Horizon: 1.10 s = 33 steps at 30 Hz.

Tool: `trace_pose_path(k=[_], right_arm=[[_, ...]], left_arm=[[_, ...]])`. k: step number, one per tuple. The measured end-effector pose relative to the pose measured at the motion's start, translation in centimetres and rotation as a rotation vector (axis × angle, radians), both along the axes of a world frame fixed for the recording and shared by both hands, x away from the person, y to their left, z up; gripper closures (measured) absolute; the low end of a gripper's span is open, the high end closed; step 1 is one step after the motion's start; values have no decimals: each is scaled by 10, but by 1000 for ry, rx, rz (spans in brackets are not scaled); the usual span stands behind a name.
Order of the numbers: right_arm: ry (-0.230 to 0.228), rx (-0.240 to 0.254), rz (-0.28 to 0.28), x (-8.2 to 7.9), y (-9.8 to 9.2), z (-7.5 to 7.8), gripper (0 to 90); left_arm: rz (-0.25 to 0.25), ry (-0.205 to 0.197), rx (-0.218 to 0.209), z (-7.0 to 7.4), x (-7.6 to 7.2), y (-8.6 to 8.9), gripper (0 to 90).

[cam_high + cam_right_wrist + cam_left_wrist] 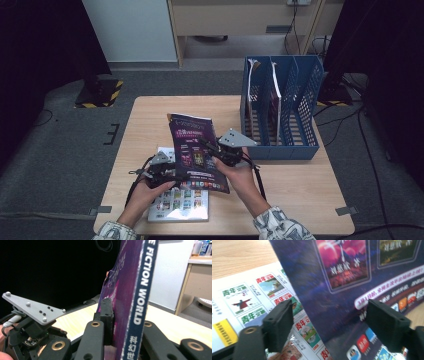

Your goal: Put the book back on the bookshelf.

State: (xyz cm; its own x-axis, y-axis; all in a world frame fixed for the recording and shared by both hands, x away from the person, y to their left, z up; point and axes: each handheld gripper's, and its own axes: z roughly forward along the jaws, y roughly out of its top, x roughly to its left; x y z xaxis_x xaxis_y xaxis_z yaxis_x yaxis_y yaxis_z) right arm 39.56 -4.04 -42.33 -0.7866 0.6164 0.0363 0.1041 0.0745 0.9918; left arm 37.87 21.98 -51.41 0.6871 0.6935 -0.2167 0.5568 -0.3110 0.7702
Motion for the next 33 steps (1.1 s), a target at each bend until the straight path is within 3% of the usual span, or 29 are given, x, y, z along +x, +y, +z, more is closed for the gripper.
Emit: trace_pose_path(k=[3, 4, 7, 13, 17, 22, 33], right_arm=[[-4, 2, 3, 0, 0, 0, 818], [-3, 2, 5, -1, 1, 0, 818], [-2, 2, 7, -1, 1, 0, 818], [5, 10, 17, 0, 0, 0, 819], [13, 16, 28, 1, -1, 0, 817], [17, 22, 28, 3, -6, 1, 829], [-3, 34, 26, 3, -11, 7, 833]], left_arm=[[-19, -2, -4, 1, 0, -1, 289], [-32, 8, -9, 1, -1, -1, 351], [-34, 7, -3, 4, 0, 0, 394], [-28, 18, -28, 11, 0, 8, 586], [-35, 8, -29, 14, -1, 11, 664], [-18, -34, -32, 19, -2, 13, 723], [79, -153, -2, 31, -6, 24, 802]])
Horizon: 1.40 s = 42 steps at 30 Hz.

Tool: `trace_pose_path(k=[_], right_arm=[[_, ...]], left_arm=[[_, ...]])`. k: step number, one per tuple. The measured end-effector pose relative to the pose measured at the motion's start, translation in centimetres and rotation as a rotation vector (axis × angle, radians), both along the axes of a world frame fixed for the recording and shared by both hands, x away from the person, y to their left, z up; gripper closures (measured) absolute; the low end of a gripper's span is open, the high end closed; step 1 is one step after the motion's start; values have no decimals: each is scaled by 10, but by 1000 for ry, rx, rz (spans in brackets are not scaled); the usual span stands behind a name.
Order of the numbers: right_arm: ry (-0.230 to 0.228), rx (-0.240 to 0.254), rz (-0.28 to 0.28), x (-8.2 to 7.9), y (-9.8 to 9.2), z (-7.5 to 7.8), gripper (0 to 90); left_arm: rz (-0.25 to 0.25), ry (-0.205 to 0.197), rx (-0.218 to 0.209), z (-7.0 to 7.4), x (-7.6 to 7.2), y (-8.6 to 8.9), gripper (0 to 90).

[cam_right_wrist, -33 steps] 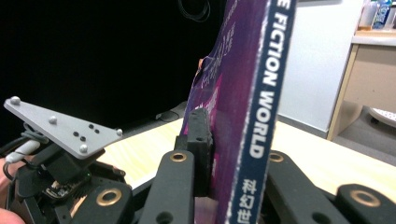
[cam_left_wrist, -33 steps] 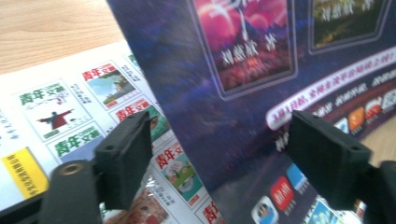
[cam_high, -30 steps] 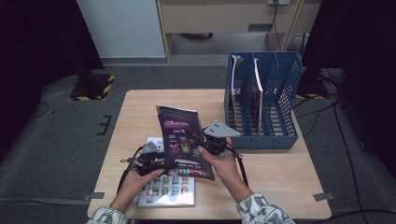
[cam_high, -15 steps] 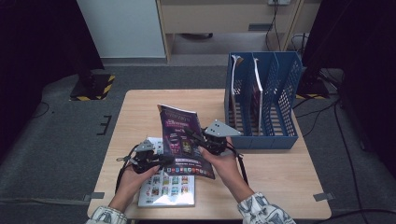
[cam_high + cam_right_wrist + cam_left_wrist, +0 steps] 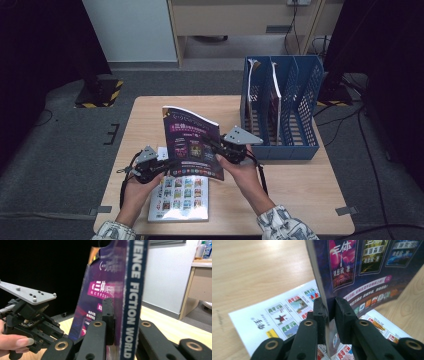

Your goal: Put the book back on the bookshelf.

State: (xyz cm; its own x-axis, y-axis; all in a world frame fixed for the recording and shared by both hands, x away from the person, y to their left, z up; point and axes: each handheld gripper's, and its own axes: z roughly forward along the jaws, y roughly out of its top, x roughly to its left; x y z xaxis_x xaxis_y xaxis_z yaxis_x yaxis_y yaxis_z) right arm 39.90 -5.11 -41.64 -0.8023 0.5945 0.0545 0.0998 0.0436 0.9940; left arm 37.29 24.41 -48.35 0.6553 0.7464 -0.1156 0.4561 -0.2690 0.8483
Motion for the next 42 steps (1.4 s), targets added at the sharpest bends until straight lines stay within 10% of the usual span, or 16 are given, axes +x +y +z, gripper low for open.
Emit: trace_pose_path(k=[26, 42], right_arm=[[-1, 24, 83, 2, -1, 18, 596], [3, 28, 112, 7, 6, 25, 659]], left_arm=[[-13, -47, 33, 1, -4, -3, 816], [-16, -49, 36, 1, -5, -2, 823]])
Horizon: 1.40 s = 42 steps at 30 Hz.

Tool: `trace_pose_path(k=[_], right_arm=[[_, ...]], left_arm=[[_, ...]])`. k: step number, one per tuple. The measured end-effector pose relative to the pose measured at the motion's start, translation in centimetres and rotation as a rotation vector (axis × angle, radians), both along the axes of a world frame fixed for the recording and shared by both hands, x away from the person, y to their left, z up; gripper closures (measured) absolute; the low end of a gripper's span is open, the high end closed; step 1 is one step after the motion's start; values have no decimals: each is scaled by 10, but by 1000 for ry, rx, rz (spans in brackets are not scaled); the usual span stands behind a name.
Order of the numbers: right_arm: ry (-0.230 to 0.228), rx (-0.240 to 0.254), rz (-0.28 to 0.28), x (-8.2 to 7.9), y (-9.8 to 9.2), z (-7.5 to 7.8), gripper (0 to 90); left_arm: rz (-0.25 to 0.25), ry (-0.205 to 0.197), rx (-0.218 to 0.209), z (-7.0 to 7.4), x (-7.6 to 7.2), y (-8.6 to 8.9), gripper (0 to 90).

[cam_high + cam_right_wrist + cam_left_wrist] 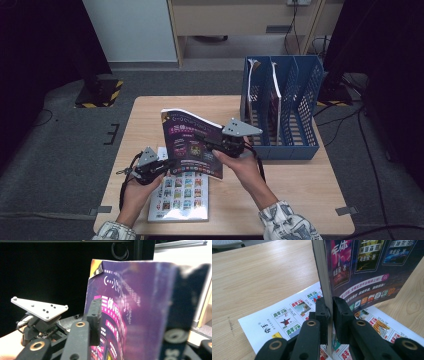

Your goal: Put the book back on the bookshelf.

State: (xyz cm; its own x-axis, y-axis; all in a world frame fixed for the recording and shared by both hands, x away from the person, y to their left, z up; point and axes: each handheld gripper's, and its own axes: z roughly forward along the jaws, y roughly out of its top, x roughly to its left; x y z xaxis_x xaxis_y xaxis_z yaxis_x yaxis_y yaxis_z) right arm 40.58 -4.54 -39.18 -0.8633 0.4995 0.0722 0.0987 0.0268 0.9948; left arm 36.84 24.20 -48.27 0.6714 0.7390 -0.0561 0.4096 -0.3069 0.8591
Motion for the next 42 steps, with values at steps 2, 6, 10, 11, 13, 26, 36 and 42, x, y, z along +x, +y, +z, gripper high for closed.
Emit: trace_pose_path(k=[2, 6, 10, 11, 13, 26, 36, 42], right_arm=[[-2, -4, 3, -1, 1, 0, 664], [-1, -10, 2, 0, 1, -1, 670], [5, -9, 3, 0, 2, -1, 678], [4, -8, -2, 0, 2, -1, 692], [12, -3, -7, 1, 1, -2, 706], [-5, 0, -32, 1, -2, -3, 838], [-42, -9, -45, -7, 0, 3, 839], [-57, 12, -78, -6, -11, 11, 840]], left_arm=[[-2, -2, 2, 0, 0, 0, 823], [-4, -6, 2, 0, 0, -1, 823], [-7, -8, 2, 1, -1, -1, 823], [-8, -9, 2, 1, -1, -1, 823], [-9, -9, 1, 1, -1, -1, 824], [10, -9, 0, -1, 0, -1, 798], [120, 13, -8, -7, 8, 4, 341], [159, 27, 6, -11, 11, 5, 180]])
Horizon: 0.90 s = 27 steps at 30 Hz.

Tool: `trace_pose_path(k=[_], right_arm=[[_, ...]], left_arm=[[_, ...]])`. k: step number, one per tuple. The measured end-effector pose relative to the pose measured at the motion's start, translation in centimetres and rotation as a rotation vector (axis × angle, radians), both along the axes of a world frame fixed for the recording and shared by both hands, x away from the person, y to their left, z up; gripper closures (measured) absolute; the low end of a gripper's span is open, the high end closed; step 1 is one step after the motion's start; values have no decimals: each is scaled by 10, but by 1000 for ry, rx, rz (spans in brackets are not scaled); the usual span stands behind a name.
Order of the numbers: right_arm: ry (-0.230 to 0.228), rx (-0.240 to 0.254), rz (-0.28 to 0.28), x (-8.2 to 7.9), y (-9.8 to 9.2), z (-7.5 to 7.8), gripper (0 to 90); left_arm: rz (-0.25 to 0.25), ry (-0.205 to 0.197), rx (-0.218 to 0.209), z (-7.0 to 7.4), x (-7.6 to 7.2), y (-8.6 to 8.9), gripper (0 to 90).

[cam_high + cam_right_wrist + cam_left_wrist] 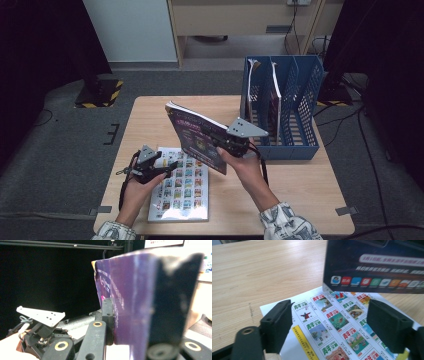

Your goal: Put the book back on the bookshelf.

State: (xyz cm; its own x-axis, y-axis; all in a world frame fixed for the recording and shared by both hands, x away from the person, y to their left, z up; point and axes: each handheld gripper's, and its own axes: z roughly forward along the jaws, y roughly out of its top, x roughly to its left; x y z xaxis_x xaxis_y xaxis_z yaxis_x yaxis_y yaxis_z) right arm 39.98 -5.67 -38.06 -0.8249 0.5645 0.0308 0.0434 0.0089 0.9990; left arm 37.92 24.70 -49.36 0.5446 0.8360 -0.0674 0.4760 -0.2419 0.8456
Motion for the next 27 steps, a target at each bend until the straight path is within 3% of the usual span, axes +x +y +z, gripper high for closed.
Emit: trace_pose_path(k=[8, 27], right_arm=[[1, 1, -18, 2, -8, 3, 839], [8, 13, -68, 4, -32, 9, 839]], left_arm=[[14, 20, 7, -2, 1, -1, 94], [17, 22, 9, -3, 2, 0, 89]])
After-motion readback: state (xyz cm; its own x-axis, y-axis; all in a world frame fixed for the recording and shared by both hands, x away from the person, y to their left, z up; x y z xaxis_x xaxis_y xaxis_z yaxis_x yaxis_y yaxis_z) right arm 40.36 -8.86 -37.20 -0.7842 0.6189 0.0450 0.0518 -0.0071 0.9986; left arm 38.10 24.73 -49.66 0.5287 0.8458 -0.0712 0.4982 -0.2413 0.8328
